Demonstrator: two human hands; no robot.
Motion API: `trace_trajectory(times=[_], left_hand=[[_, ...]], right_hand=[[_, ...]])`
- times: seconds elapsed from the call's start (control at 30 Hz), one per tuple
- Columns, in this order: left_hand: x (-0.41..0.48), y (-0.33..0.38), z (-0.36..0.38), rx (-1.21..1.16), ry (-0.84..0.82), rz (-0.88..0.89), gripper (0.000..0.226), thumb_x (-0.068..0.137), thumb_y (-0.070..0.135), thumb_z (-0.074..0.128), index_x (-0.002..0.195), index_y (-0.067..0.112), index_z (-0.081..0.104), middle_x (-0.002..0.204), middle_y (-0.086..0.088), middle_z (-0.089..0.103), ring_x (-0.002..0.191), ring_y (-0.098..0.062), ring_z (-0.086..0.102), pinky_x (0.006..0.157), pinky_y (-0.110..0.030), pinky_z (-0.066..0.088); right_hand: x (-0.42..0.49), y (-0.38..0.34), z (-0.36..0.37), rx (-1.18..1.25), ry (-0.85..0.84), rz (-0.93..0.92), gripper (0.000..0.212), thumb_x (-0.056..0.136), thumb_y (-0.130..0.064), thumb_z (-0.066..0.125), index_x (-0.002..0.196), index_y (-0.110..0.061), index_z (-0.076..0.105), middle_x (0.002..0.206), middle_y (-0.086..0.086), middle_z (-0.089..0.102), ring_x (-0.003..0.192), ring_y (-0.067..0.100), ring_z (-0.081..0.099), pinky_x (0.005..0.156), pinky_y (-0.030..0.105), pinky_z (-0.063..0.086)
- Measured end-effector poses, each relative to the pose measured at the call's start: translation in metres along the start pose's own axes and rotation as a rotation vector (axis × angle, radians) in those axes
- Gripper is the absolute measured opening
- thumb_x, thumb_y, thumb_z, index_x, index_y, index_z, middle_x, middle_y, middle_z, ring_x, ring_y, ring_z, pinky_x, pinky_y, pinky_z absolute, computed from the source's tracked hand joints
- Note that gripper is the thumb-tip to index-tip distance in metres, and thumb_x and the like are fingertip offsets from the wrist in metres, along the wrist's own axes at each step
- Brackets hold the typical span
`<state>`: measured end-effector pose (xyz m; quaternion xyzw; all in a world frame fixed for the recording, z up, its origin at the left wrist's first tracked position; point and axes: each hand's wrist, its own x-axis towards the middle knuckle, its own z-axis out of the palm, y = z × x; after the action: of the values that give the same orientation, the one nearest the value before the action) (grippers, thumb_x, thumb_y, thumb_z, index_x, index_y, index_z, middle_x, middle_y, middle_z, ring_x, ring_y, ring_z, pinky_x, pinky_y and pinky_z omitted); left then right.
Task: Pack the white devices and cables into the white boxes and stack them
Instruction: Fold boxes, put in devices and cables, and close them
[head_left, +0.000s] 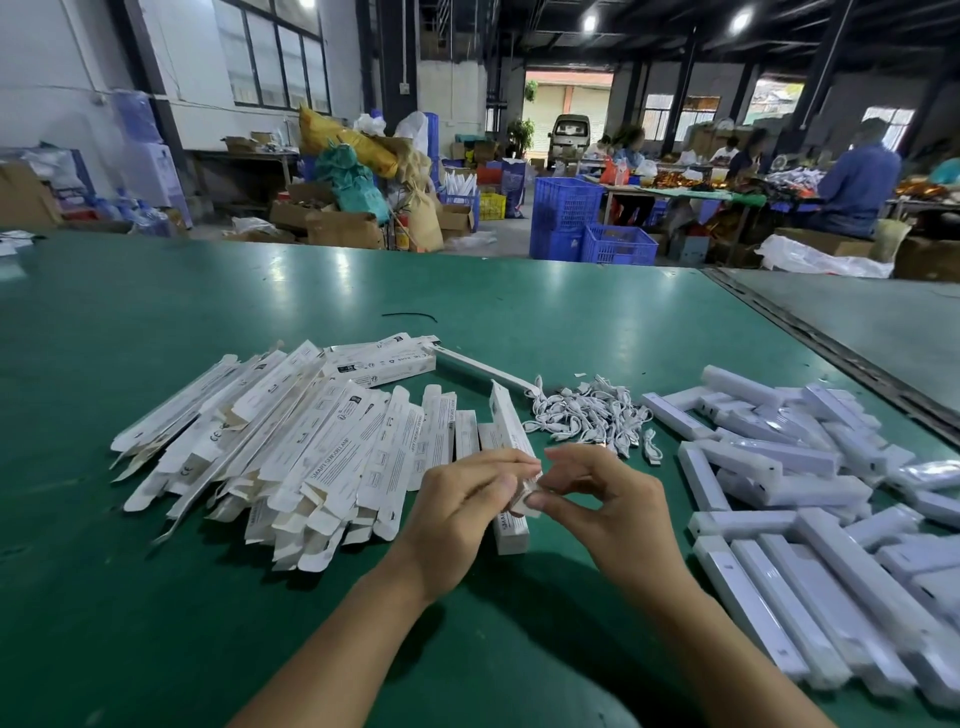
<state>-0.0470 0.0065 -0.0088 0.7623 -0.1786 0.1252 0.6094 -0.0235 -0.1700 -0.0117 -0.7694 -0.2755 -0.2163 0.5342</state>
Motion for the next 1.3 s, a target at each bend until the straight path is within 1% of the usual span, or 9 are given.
trace_trajectory(times=[0.17, 0.3, 0.47, 0.53, 0.7, 0.8, 0.9, 1.1, 1.3], left_hand=[[0.0, -0.002, -0.001, 0.005, -0.013, 0.018, 0.022, 0.083, 0.019, 0.069, 0.104, 0.016, 0.076, 0.115, 0.006, 0.071, 0.1, -0.017, 0.069, 0.088, -0.034, 0.055], [0.004, 0.002, -0.003, -0.157, 0.075, -0.017, 0.015, 0.08, 0.017, 0.07, 0.092, 0.024, 0.077, 0.11, 0.006, 0.072, 0.082, -0.021, 0.065, 0.076, -0.03, 0.054], [0.01, 0.005, -0.015, -0.613, 0.059, -0.145, 0.013, 0.075, 0.008, 0.067, 0.077, 0.013, 0.079, 0.095, -0.008, 0.072, 0.086, -0.018, 0.061, 0.059, -0.023, 0.046], [0.012, 0.006, -0.021, -0.762, 0.015, -0.164, 0.011, 0.067, 0.015, 0.081, 0.077, 0.009, 0.078, 0.09, -0.01, 0.071, 0.076, -0.017, 0.059, 0.055, -0.022, 0.043], [0.014, 0.003, -0.026, -1.0, -0.013, -0.161, 0.063, 0.055, 0.051, 0.092, 0.101, 0.011, 0.075, 0.091, -0.007, 0.066, 0.06, -0.012, 0.051, 0.056, -0.021, 0.045], [0.011, 0.001, -0.018, -0.703, -0.003, -0.171, 0.046, 0.065, 0.046, 0.088, 0.102, 0.024, 0.073, 0.101, -0.004, 0.069, 0.075, -0.015, 0.062, 0.063, -0.022, 0.05], [0.008, -0.002, 0.002, -0.238, 0.109, -0.208, 0.021, 0.076, 0.032, 0.075, 0.096, 0.03, 0.071, 0.099, 0.001, 0.075, 0.095, -0.021, 0.071, 0.081, -0.032, 0.058], [0.01, -0.009, 0.012, -0.215, 0.282, -0.24, 0.016, 0.083, 0.028, 0.079, 0.091, 0.017, 0.071, 0.086, 0.002, 0.076, 0.079, -0.011, 0.071, 0.071, -0.022, 0.055], [0.015, -0.013, 0.003, -0.341, 0.453, -0.314, 0.022, 0.086, 0.031, 0.074, 0.089, 0.011, 0.069, 0.072, -0.001, 0.072, 0.058, -0.006, 0.061, 0.058, -0.021, 0.053]], right_hand=[[-0.001, 0.001, 0.002, 0.034, -0.017, 0.0, 0.035, 0.072, -0.027, 0.081, 0.103, -0.032, 0.066, 0.083, -0.015, 0.071, 0.079, 0.011, 0.07, 0.079, 0.028, 0.058], [-0.002, 0.003, 0.0, 0.055, -0.078, 0.009, 0.041, 0.082, -0.006, 0.063, 0.116, -0.029, 0.061, 0.11, -0.012, 0.065, 0.09, 0.013, 0.067, 0.081, 0.021, 0.052], [0.003, 0.012, -0.006, -0.439, -0.093, 0.117, 0.057, 0.085, -0.017, 0.071, 0.133, -0.036, 0.049, 0.147, -0.015, 0.037, 0.126, 0.009, 0.044, 0.102, 0.023, 0.036], [0.005, 0.013, -0.009, -0.578, -0.096, 0.156, 0.049, 0.086, -0.032, 0.072, 0.133, -0.029, 0.056, 0.144, -0.014, 0.043, 0.13, 0.014, 0.036, 0.107, 0.03, 0.03], [0.009, 0.008, -0.011, -0.443, -0.161, 0.158, 0.036, 0.081, -0.034, 0.078, 0.115, -0.024, 0.072, 0.101, -0.018, 0.066, 0.103, 0.011, 0.054, 0.091, 0.028, 0.044], [0.007, 0.004, -0.006, -0.312, -0.212, 0.202, 0.03, 0.079, -0.039, 0.077, 0.106, -0.027, 0.075, 0.088, -0.029, 0.063, 0.088, -0.005, 0.059, 0.079, 0.012, 0.045], [0.005, 0.003, -0.003, -0.23, -0.249, 0.2, 0.027, 0.077, -0.049, 0.073, 0.098, -0.031, 0.075, 0.084, -0.02, 0.069, 0.083, -0.003, 0.064, 0.074, 0.013, 0.049], [0.01, 0.009, -0.012, -0.445, -0.192, 0.222, 0.057, 0.085, -0.071, 0.04, 0.097, -0.027, 0.075, 0.095, -0.013, 0.071, 0.093, 0.007, 0.061, 0.082, 0.033, 0.05], [0.014, 0.031, -0.044, -1.009, -0.18, 0.742, 0.048, 0.092, -0.058, 0.049, 0.133, -0.032, 0.055, 0.149, 0.004, 0.038, 0.139, 0.031, 0.027, 0.112, 0.051, 0.027]])
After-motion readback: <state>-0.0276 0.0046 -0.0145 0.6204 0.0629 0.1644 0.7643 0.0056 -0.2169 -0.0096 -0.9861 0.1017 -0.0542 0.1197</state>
